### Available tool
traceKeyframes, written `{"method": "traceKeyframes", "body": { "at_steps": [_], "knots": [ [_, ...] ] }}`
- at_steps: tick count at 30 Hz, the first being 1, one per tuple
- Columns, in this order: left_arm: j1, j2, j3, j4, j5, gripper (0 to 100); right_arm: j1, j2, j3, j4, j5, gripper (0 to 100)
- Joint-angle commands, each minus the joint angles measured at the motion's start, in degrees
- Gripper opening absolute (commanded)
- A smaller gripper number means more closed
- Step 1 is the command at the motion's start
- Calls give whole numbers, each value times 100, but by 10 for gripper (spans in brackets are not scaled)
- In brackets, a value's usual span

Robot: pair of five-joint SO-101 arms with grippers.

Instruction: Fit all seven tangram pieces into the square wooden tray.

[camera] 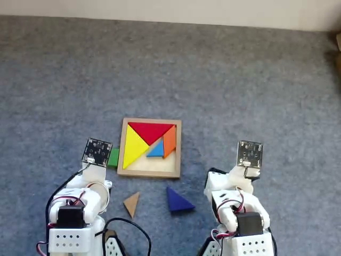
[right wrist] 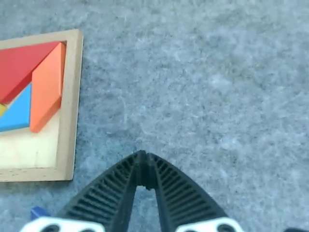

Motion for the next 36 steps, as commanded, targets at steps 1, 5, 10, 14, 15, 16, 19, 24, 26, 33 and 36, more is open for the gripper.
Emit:
{"method": "traceKeyframes", "body": {
  "at_steps": [1, 5, 10, 14, 15, 16, 19, 24, 26, 33, 36],
  "knots": [
    [198, -207, 110, 44, -9, 6, 92, -92, 690, -145, 97, 9],
    [268, -207, 110, 44, 0, 7, 92, -92, 690, -145, 97, 9],
    [66, -207, 4, 44, -18, 7, 92, -92, 690, -145, 97, 9],
    [-699, -207, -822, -26, -18, 7, 92, -92, 690, -145, 97, 9],
    [-813, -207, -1077, -105, -18, 7, 92, -92, 690, -145, 97, 9],
    [-875, -207, -1297, -185, -44, 8, 92, -92, 690, -145, 97, 9],
    [-910, -207, -1780, -220, -1037, 8, 92, -92, 690, -145, 97, 9],
    [-945, -207, -2193, -220, -2013, 8, 92, -92, 690, -145, 97, 9],
    [-1112, -127, -2343, -88, -2215, 26, 92, -92, 690, -145, 97, 9],
    [-1297, 1631, -3266, 396, -3270, 139, 92, -92, 690, -145, 97, 9],
    [-1288, 2642, -3767, 369, -3569, 205, 92, -92, 690, -145, 97, 9]
  ]
}}
